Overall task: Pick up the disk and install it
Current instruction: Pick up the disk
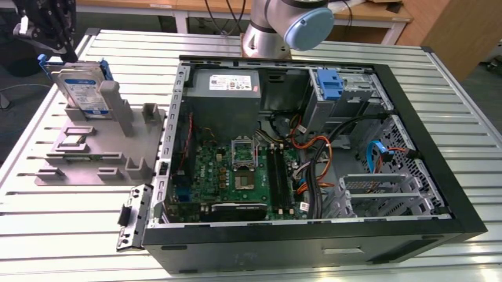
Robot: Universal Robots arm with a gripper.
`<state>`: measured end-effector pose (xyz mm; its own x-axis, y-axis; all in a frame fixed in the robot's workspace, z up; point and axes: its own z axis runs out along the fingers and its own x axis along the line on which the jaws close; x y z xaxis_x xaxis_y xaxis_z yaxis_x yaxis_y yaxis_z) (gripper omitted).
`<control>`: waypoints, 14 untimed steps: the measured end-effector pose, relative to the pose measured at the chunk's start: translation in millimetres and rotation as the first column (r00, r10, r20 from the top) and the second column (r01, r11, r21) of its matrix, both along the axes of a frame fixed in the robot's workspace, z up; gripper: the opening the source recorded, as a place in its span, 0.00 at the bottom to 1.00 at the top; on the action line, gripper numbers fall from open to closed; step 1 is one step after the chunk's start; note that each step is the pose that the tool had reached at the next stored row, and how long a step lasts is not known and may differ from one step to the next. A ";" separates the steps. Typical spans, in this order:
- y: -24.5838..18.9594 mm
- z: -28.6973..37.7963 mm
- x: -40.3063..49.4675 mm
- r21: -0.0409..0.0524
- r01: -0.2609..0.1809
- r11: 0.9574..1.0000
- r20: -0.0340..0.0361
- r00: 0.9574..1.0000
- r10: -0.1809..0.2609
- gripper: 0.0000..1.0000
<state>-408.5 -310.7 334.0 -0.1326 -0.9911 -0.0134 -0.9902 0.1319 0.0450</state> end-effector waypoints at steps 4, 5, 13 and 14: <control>0.1 -0.2 0.0 0.002 -0.020 1.000 0.001 1.000 0.020 0.10; 0.2 -0.2 -0.1 0.002 -0.023 1.000 0.001 1.000 0.023 0.10; 0.2 -0.2 -0.1 0.003 -0.026 1.000 0.001 1.000 0.026 0.10; 0.1 -0.2 -0.1 0.003 -0.026 1.000 0.001 1.000 0.026 0.10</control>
